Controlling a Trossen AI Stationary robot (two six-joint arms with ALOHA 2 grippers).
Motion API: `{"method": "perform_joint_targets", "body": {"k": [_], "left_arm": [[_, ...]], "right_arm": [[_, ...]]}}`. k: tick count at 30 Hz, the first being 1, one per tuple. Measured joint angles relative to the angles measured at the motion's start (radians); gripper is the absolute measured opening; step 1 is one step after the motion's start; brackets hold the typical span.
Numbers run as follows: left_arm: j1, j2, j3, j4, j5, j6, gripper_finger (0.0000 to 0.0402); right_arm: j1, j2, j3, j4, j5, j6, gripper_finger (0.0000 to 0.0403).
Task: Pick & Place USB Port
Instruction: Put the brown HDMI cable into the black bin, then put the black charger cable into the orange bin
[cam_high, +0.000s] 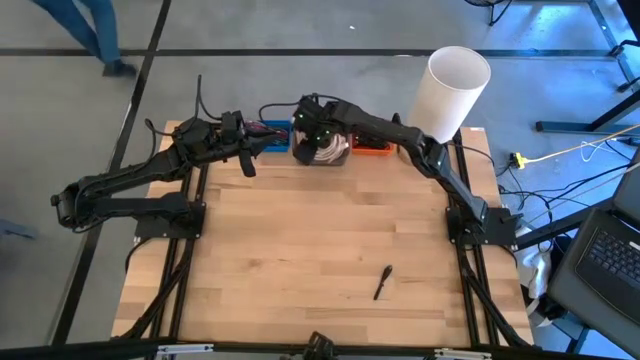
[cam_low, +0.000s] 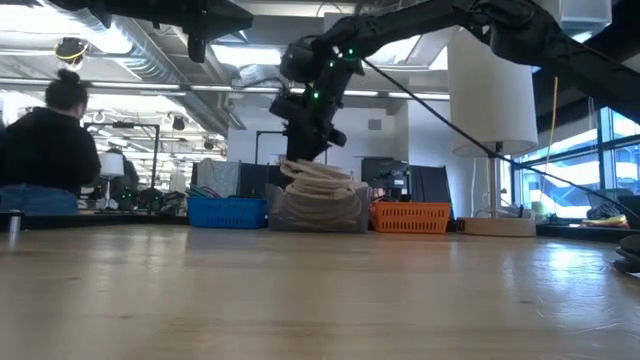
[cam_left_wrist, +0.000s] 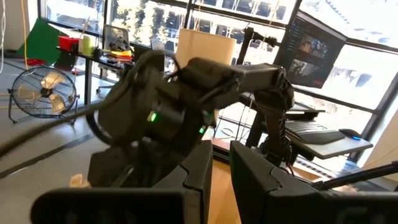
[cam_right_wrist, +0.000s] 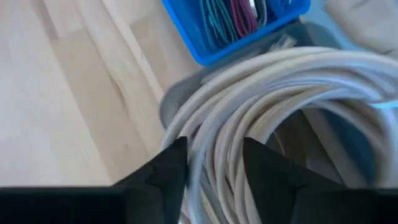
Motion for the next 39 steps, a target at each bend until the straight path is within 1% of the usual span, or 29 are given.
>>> {"method": "perform_joint_targets", "body": {"k": [4, 7, 8, 12, 14, 17, 20, 23, 26, 27, 33, 36, 39], "left_arm": [[0.000, 0.000, 0.000, 0.000, 0.000, 0.001, 0.0047], [0.000, 0.000, 0.000, 0.000, 0.000, 0.002, 0.0048], [0.000, 0.000, 0.000, 0.000, 0.000, 0.002, 0.0048], [0.000, 0.000, 0.000, 0.000, 0.000, 0.002, 0.0049], [0.000, 0.000, 0.000, 0.000, 0.008, 0.000, 0.0047], [0.000, 0.000, 0.000, 0.000, 0.041, 0.000, 0.0043], [0.000, 0.000, 0.000, -0.002, 0.059, -0.010, 0.0040], [0.000, 0.000, 0.000, -0.004, 0.061, -0.023, 0.0038], [0.000, 0.000, 0.000, -0.004, 0.061, -0.023, 0.0040], [0.000, 0.000, 0.000, -0.004, 0.061, -0.023, 0.0040], [0.000, 0.000, 0.000, -0.004, 0.072, -0.023, 0.0036], [0.000, 0.000, 0.000, -0.005, 0.116, -0.023, 0.0036], [0.000, 0.000, 0.000, -0.005, 0.145, -0.023, 0.0038]], "right_arm": [[0.002, 0.000, 0.059, -0.057, 0.005, 0.004, 0.0175], [0.002, -0.008, 0.060, -0.071, 0.008, 0.014, 0.0179], [0.002, -0.011, 0.059, -0.078, 0.024, 0.017, 0.0179], [0.002, -0.018, 0.059, -0.085, 0.146, 0.001, 0.0180], [0.003, -0.020, 0.059, -0.105, 0.153, 0.001, 0.0180], [0.012, -0.042, 0.059, -0.168, 0.157, 0.012, 0.0180], [0.032, -0.074, 0.059, -0.306, 0.160, 0.048, 0.0180], [0.075, -0.110, 0.059, -0.469, 0.214, 0.100, 0.0177], [0.141, -0.154, 0.058, -0.586, 0.309, 0.158, 0.0168], [0.165, -0.169, 0.057, -0.578, 0.331, 0.174, 0.0165], [0.298, -0.287, 0.039, -0.575, 0.375, 0.315, 0.0148], [0.348, -0.344, 0.039, -0.575, 0.395, 0.386, 0.0141], [0.382, -0.390, 0.038, -0.575, 0.390, 0.456, 0.0137]]}}
